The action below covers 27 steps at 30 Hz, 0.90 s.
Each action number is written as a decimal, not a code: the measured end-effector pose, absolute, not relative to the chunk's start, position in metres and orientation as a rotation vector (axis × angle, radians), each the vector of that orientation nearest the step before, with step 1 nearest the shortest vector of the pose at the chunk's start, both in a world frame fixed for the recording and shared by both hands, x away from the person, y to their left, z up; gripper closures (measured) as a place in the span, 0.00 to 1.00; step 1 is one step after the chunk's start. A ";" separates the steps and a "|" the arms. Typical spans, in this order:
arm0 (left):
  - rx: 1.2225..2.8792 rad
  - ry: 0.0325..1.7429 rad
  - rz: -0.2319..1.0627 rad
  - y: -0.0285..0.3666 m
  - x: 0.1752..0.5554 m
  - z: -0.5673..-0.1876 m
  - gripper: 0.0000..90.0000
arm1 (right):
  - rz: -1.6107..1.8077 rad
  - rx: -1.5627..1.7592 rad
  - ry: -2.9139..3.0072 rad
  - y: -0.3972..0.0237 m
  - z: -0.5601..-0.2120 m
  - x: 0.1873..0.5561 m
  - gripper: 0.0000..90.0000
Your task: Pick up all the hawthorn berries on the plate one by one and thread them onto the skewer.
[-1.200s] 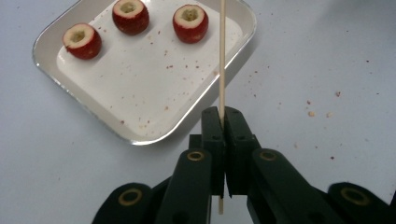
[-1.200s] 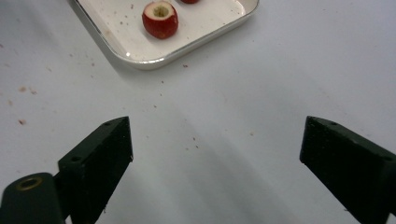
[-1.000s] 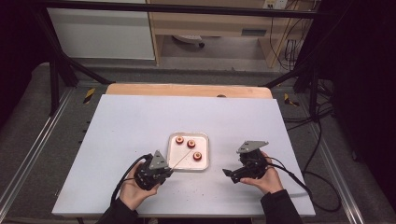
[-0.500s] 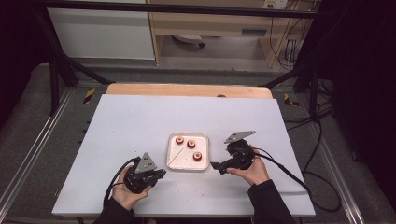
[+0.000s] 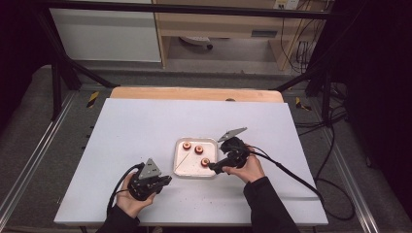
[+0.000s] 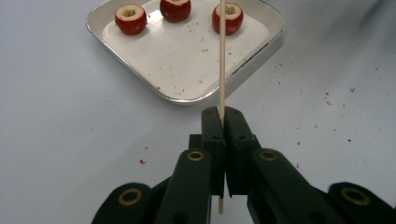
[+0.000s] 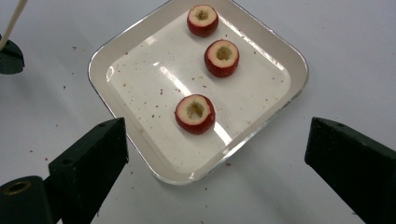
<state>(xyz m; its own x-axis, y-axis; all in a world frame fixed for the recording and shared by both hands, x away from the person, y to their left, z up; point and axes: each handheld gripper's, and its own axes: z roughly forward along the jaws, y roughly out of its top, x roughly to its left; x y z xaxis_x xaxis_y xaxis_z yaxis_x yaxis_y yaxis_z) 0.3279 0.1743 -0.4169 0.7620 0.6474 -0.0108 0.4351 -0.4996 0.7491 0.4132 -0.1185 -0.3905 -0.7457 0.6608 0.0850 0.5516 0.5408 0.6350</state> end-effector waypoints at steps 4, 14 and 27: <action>2.163 0.812 0.339 0.176 0.328 -0.418 0.98 | 0.979 1.035 2.625 -0.111 -0.391 0.418 0.09; 2.167 0.823 0.317 0.177 0.331 -0.420 0.98 | 0.902 1.034 2.706 -0.092 -0.397 0.433 0.15; 2.173 0.840 0.312 0.178 0.332 -0.421 0.98 | 0.752 1.005 2.822 -0.072 -0.411 0.448 0.44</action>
